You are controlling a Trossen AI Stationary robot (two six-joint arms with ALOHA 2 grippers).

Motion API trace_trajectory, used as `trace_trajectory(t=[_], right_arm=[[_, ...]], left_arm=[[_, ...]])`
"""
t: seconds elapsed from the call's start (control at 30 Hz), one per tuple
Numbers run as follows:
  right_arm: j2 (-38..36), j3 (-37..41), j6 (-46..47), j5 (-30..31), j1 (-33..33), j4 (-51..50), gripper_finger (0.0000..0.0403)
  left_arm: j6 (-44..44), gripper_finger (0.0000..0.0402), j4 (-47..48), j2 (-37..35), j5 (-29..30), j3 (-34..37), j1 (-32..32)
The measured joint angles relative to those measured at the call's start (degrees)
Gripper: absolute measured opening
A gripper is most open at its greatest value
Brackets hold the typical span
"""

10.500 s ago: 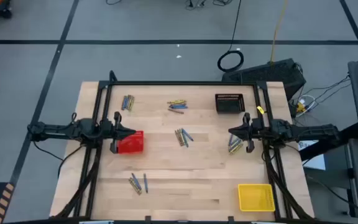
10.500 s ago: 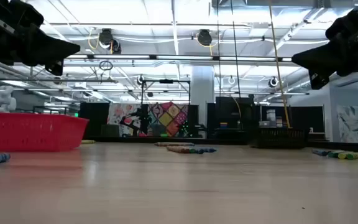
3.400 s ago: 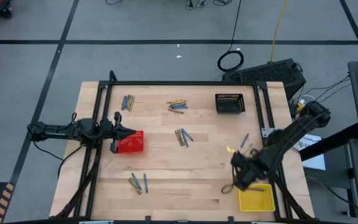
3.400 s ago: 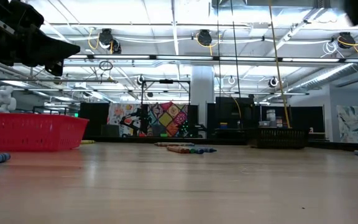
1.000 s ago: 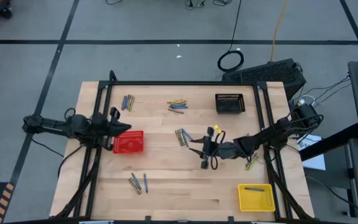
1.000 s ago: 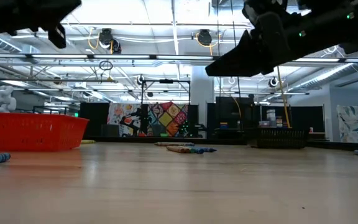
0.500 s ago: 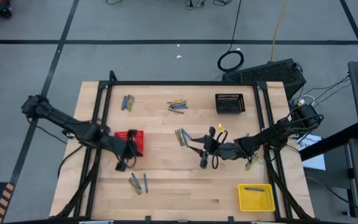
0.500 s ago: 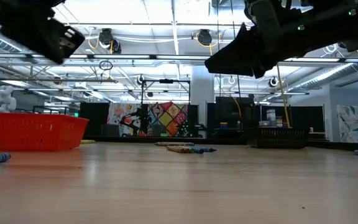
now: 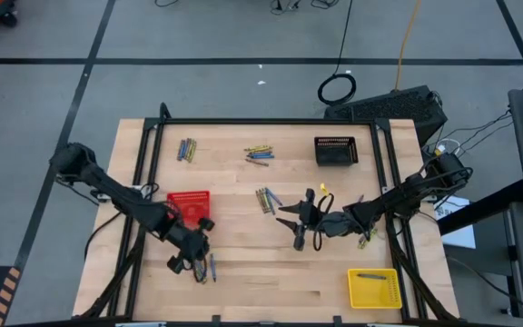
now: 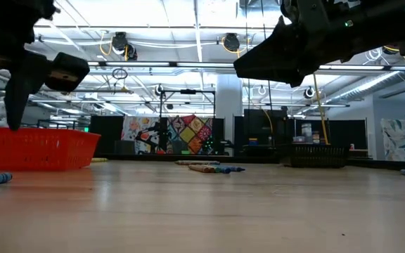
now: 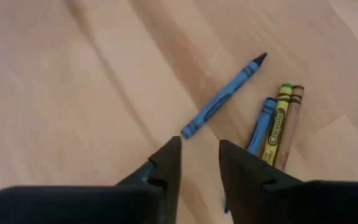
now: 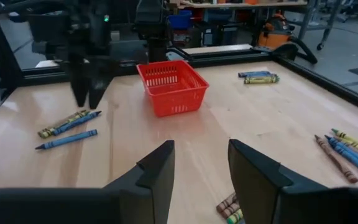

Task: Sort crayons
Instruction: Put the blue crayon into the yellow bin

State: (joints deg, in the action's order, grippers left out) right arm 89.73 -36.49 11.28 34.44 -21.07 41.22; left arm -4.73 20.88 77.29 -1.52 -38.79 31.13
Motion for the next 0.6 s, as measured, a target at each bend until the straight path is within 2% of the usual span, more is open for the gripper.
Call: trace_trajectory(t=[0.1, 0.23, 0.6], right_arm=[[0.0, 0.0, -0.5, 0.0, 0.5, 0.2, 0.0137], [0.0, 0.0, -0.3, 0.0, 0.5, 0.2, 0.0137], [0.0, 0.0, 0.0, -0.1, -2.3, 0.2, 0.0137]], left_arm=[[-5.1, 0.0141, -4.5, 2.2, 0.1, 0.0, 0.7], [-10.7, 0.0148, -9.7, 5.6, 0.0, -0.1, 1.3], [-11.8, 0.0148, -12.6, 11.3, -0.2, -0.1, 1.3]])
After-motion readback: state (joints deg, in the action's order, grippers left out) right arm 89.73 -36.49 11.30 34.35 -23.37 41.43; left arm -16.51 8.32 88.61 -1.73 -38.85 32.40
